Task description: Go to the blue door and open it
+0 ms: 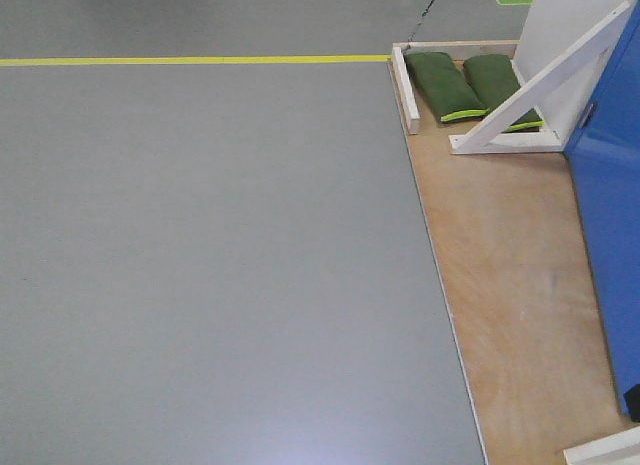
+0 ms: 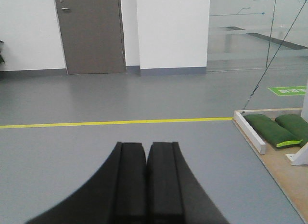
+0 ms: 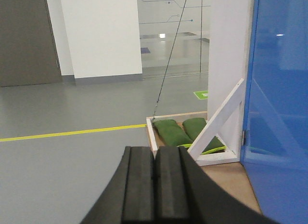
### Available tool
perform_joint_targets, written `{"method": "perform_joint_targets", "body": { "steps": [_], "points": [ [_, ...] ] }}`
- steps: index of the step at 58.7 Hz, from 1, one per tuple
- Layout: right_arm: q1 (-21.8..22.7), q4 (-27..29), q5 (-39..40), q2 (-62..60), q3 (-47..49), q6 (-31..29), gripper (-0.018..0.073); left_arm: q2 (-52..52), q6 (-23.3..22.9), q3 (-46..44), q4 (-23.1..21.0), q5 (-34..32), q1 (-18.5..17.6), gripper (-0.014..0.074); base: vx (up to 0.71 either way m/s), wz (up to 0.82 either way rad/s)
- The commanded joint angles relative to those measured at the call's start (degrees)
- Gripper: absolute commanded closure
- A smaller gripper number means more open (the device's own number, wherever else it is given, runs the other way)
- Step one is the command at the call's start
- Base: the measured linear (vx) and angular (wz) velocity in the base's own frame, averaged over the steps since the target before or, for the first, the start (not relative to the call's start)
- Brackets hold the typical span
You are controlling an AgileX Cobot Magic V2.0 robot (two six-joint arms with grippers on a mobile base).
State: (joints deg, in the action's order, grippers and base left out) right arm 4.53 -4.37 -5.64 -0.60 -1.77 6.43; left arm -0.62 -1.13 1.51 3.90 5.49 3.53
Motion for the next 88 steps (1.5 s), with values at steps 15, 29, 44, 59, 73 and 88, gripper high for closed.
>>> {"method": "perform_joint_targets", "body": {
  "steps": [15,29,44,59,73,88],
  "points": [
    [0.18,-0.33,4.88,-0.94,0.00,-0.04,0.0561,-0.94,-0.37,-1.15,-0.10,-4.82,0.03,0.0524,0.28,-0.03],
    [0.18,-0.33,4.88,-0.94,0.00,-0.04,0.0561,-0.89,-0.37,-1.15,-0.10,-4.82,-0.05,0.0524,0.23,-0.02],
    [0.18,-0.33,4.88,-0.94,0.00,-0.04,0.0561,-0.89,-0.37,-1.15,-0.10,-4.82,-0.05,0.0524,0.16,0.00],
    [0.18,-0.33,4.88,-0.94,0.00,-0.04,0.0561,-0.89,-0.37,-1.15,-0.10,-4.82,-0.05,0.0524,0.10,0.00],
    [0.18,-0.33,4.88,-0.94,0.00,-0.04,0.0561,-0.89,-0.37,-1.15,-0.10,-4.82,-0.05,0.0524,0.06,0.00],
    [0.23,-0.33,4.88,-0.88,0.00,-0.04,0.0561,-0.82,-0.37,-1.15,-0.10,-4.82,0.03,0.0524,0.01,0.00]
  ]
}}
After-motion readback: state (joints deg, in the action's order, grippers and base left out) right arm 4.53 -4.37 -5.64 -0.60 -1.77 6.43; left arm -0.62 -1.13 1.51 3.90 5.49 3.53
